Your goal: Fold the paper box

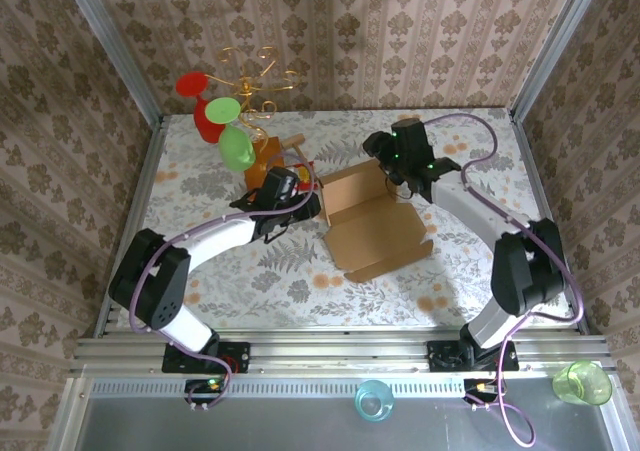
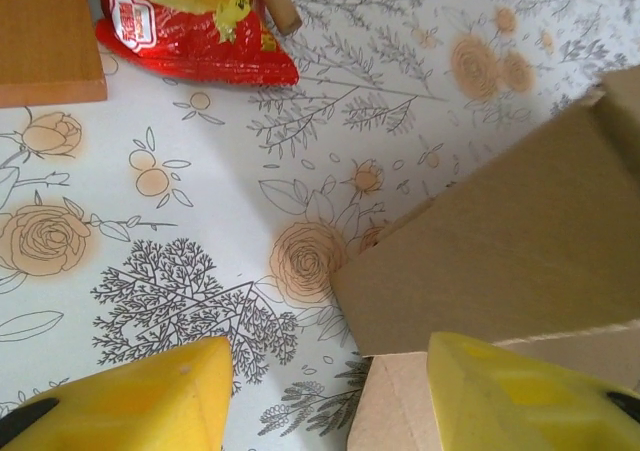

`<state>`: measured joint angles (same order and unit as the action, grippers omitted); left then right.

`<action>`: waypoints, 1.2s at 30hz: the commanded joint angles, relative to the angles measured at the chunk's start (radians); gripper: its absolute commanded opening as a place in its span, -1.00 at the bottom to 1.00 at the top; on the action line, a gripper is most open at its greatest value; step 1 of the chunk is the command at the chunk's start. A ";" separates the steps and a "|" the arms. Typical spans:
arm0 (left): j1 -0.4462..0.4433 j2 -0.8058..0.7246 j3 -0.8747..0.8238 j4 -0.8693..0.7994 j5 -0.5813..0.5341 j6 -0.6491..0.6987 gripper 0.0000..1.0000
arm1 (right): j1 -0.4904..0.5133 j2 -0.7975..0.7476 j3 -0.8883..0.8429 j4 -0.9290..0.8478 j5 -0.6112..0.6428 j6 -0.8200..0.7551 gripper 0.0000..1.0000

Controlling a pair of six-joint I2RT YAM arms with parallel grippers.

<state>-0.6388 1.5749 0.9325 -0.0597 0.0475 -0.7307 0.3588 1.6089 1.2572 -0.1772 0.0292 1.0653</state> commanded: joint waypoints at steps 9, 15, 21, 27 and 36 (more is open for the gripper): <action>-0.062 -0.085 0.060 -0.096 -0.087 0.125 0.09 | -0.040 -0.328 -0.334 -0.060 0.078 -0.086 0.42; -0.121 -0.132 0.129 -0.210 -0.192 0.278 0.16 | -0.049 -0.461 -0.521 -0.080 0.026 -0.066 0.38; -0.133 -0.130 0.184 -0.259 -0.258 0.342 0.25 | -0.057 -0.553 -0.725 -0.036 -0.072 0.035 0.32; -0.115 -0.070 0.289 -0.293 -0.264 0.381 0.29 | -0.057 -0.591 -0.828 0.000 -0.114 0.094 0.30; -0.112 0.067 0.409 -0.320 -0.232 0.457 0.28 | -0.057 -0.656 -0.947 0.021 -0.134 0.221 0.30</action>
<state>-0.7517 1.6207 1.3190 -0.3332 -0.1867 -0.3149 0.3073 0.9733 0.3588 -0.1799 -0.0803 1.2152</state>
